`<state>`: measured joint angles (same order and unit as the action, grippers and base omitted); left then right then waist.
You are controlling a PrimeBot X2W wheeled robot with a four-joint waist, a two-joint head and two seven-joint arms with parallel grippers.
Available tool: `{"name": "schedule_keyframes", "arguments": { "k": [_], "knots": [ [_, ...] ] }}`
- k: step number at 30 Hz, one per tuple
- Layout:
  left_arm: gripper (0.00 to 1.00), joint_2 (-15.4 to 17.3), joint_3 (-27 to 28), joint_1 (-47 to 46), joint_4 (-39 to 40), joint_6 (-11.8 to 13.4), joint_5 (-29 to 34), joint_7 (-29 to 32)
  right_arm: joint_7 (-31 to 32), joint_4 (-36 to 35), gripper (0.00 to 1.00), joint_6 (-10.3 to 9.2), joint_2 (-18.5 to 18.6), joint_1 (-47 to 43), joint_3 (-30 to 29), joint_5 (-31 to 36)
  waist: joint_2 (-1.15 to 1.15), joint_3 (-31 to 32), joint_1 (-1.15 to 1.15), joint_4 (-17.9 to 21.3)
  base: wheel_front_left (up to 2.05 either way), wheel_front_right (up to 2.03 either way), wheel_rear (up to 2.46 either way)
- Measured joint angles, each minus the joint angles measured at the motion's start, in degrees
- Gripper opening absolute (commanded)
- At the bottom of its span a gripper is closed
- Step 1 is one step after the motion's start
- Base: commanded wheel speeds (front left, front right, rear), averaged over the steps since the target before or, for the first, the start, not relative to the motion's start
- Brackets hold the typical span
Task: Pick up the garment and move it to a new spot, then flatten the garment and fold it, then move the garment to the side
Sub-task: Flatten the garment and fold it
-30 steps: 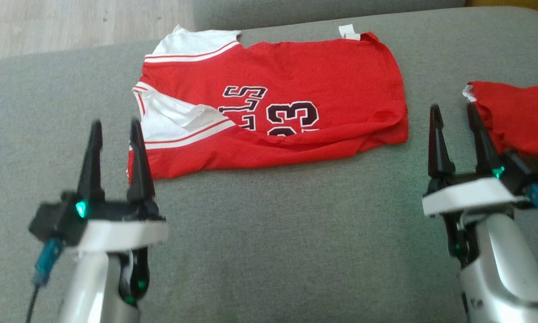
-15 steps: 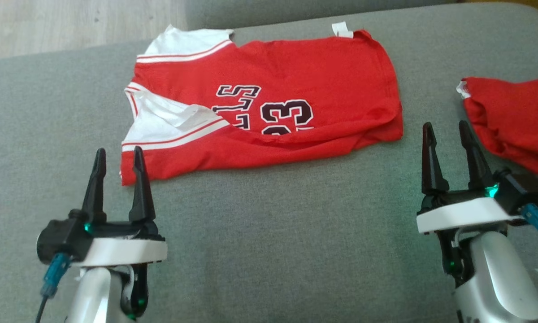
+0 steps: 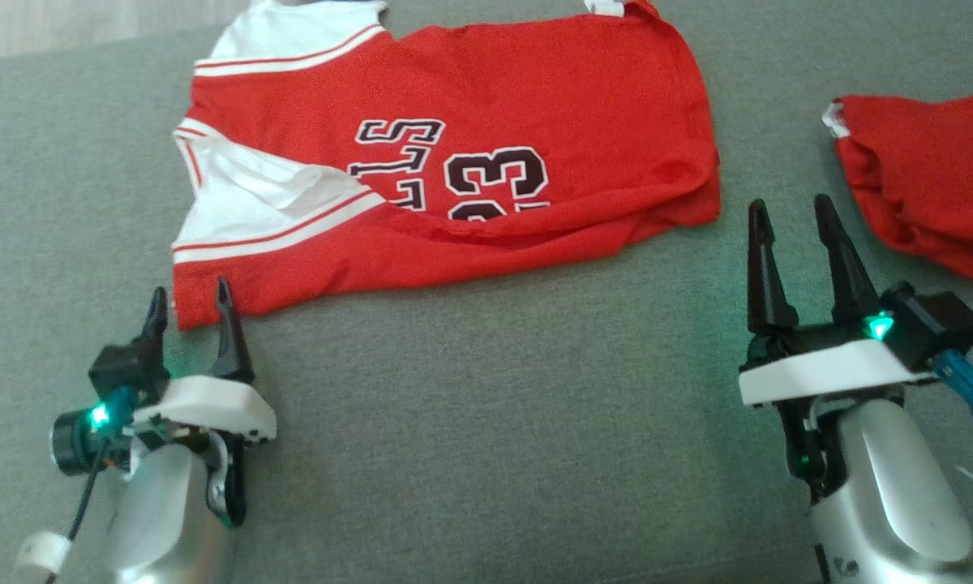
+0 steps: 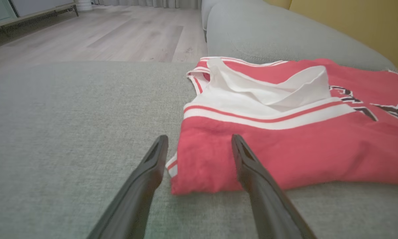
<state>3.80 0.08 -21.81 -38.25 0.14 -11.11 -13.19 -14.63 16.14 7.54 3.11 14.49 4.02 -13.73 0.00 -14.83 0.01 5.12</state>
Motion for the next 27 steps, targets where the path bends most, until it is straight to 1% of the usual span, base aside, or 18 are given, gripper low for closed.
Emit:
{"name": "schedule_keyframes", "arguments": {
  "k": [3, 6, 9, 10, 11, 13, 15, 17, 19, 21, 25, 26, 27],
  "knots": [
    [1.0, 1.0, 0.1, -2.4, -3.7, 0.7, 0.0, 0.6, 0.0, 0.0, 1.0, 0.0, 0.0, 1.1, 0.9, -0.1, 0.0, -0.9, 0.0, 0.9, 0.0, 0.0, 0.0],
    [1.0, 1.6, 0.2, -4.2, -6.8, 2.5, 0.2, 1.3, 0.0, -0.1, 1.0, 0.0, 0.0, 1.5, 1.3, -0.5, 0.0, -1.7, 0.0, 1.7, 0.0, 0.0, 0.0],
    [1.0, 2.1, 0.3, -6.0, -8.9, 2.9, 0.4, 2.6, 0.0, -0.1, 1.0, 0.0, 0.0, 1.5, 1.3, -0.9, 0.0, -2.0, -0.01, 2.3, 0.0, 0.0, 0.0],
    [0.78, 2.2, 0.3, -6.5, -9.5, 2.9, 0.4, 2.6, 0.0, -0.1, 1.0, 0.0, 0.0, 1.5, 1.2, -0.9, 0.0, -2.0, -0.01, 2.4, 0.0, 0.0, 0.0],
    [0.0, 2.2, 0.2, -6.9, -9.8, 2.8, 0.4, 2.6, 0.0, 0.0, 1.0, 0.0, 0.0, 1.5, 1.2, -0.9, 0.0, -2.0, -0.01, 2.4, 0.0, 0.0, 0.0],
    [0.0, 2.2, 0.2, -7.2, -10.2, 2.3, 0.4, 1.8, 0.0, 0.7, 1.0, 0.0, 0.0, 1.5, 1.3, -0.9, 0.0, -1.8, -0.01, 2.2, 0.0, 0.0, 0.0],
    [0.0, 1.8, 0.2, -7.2, -9.9, 2.3, -0.3, 0.0, 0.0, 3.7, 1.0, 0.0, 0.0, 1.5, 1.2, -0.6, 0.0, -1.4, -0.01, 1.6, 0.0, 0.0, 0.0],
    [0.0, 1.4, 0.2, -7.1, -8.6, 1.4, -0.6, -0.7, 0.2, 7.4, 1.0, 0.0, 0.0, 1.8, 0.8, 0.0, 0.0, -1.0, 0.0, 0.9, 0.0, 0.0, 0.0],
    [0.0, 0.9, 0.1, -7.1, -5.6, 0.6, -0.6, -1.1, 1.6, 10.8, 1.0, 0.0, 0.0, 2.9, 0.5, -0.1, 0.0, -0.8, -0.01, 0.1, 0.0, 0.0, 0.0],
    [0.0, 0.4, -0.1, -6.7, -0.2, -0.8, -0.5, -1.1, 3.4, 13.8, 1.0, 0.0, 0.0, 4.9, -0.5, -1.6, 0.0, -0.6, 0.0, -0.9, 0.0, 0.0, 0.0],
    [0.0, -0.6, -0.5, -4.6, 8.5, -1.7, 0.2, -1.3, 6.5, 20.1, 1.0, 0.0, 0.0, 10.2, -1.7, -3.5, 0.0, -0.6, -0.01, -2.9, 0.0, 0.0, 0.0],
    [0.0, -0.6, -0.5, -4.6, 8.5, -1.7, 0.2, -1.3, 6.5, 20.1, 1.0, 0.0, 0.0, 10.2, -1.7, -3.5, 0.0, -0.6, -0.01, -2.9, 0.0, 0.0, 0.0],
    [0.0, -0.9, -0.7, -3.7, 9.6, -1.7, 0.3, -1.3, 7.1, 21.8, 1.0, 0.0, 0.0, 11.4, -1.8, -4.3, 0.0, -0.7, 0.0, -3.3, 0.0, 0.0, 0.0]
  ]
}}
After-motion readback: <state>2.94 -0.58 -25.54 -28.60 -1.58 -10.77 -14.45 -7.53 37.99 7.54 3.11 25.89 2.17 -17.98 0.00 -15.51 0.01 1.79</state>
